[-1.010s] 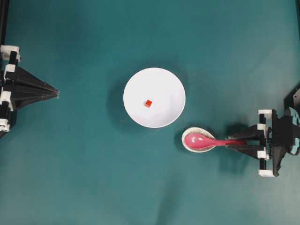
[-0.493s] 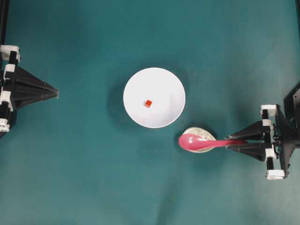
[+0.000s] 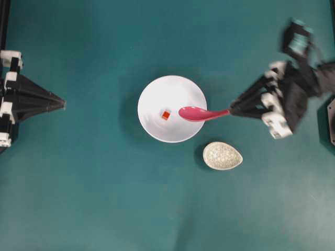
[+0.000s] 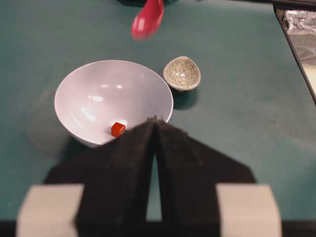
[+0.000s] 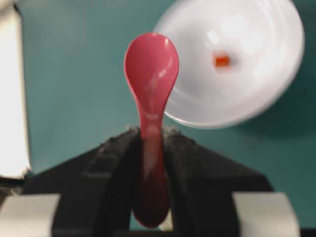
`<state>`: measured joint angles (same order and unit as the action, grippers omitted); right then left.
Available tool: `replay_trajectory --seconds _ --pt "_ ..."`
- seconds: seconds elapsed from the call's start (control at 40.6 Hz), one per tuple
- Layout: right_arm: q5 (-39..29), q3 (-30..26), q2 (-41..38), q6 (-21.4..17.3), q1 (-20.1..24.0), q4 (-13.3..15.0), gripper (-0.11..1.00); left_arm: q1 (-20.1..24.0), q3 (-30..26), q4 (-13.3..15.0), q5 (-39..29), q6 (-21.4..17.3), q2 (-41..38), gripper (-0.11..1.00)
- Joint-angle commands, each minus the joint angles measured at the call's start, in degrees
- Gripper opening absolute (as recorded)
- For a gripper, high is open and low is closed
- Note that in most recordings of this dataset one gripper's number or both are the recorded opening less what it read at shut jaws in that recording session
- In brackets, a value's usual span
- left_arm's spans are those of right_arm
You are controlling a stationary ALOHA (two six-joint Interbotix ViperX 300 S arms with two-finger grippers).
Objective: Grip the spoon and scoop the red block from the bowl with right arm.
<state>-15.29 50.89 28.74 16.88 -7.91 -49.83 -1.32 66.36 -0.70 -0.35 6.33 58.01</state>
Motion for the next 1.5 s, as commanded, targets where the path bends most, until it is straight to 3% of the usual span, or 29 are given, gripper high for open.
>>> replay_trajectory --seconds 0.0,0.074,0.296,0.419,0.665,0.764,1.158,1.479 --pt "-7.82 -6.24 -5.01 -0.09 -2.9 4.57 0.23 -0.18 -1.49 -0.09 -0.09 -0.18 -0.62 0.0" --pt "-11.07 -10.02 -9.49 -0.35 -2.9 8.17 0.23 -0.18 -1.49 -0.09 -0.26 -0.18 -0.62 0.0" --pt "-20.3 -21.53 -20.83 -2.72 -2.64 13.54 0.23 -0.18 -1.58 -0.09 -0.26 -0.18 -0.7 0.0" --pt "-24.52 -26.63 -24.7 -5.27 -1.93 19.78 0.23 -0.18 -1.49 -0.09 -0.26 -0.26 -0.7 0.0" --pt "-29.44 -30.06 -27.07 -14.24 -1.32 30.67 0.23 -0.18 -1.49 -0.09 -0.26 -0.44 -0.7 0.0" --pt "-29.44 -30.06 -27.16 -16.35 -0.88 33.66 0.23 -0.18 -1.49 -0.44 -0.26 -0.53 -0.7 0.0" --pt "-29.0 -30.32 -28.92 -17.14 -0.26 34.89 0.23 -0.18 -1.49 -0.53 -0.26 -2.37 -0.7 0.0" --pt "-23.55 -32.26 -31.46 -17.23 -0.18 35.16 0.23 -0.18 -1.41 -0.53 -0.26 -2.46 -0.7 0.0"
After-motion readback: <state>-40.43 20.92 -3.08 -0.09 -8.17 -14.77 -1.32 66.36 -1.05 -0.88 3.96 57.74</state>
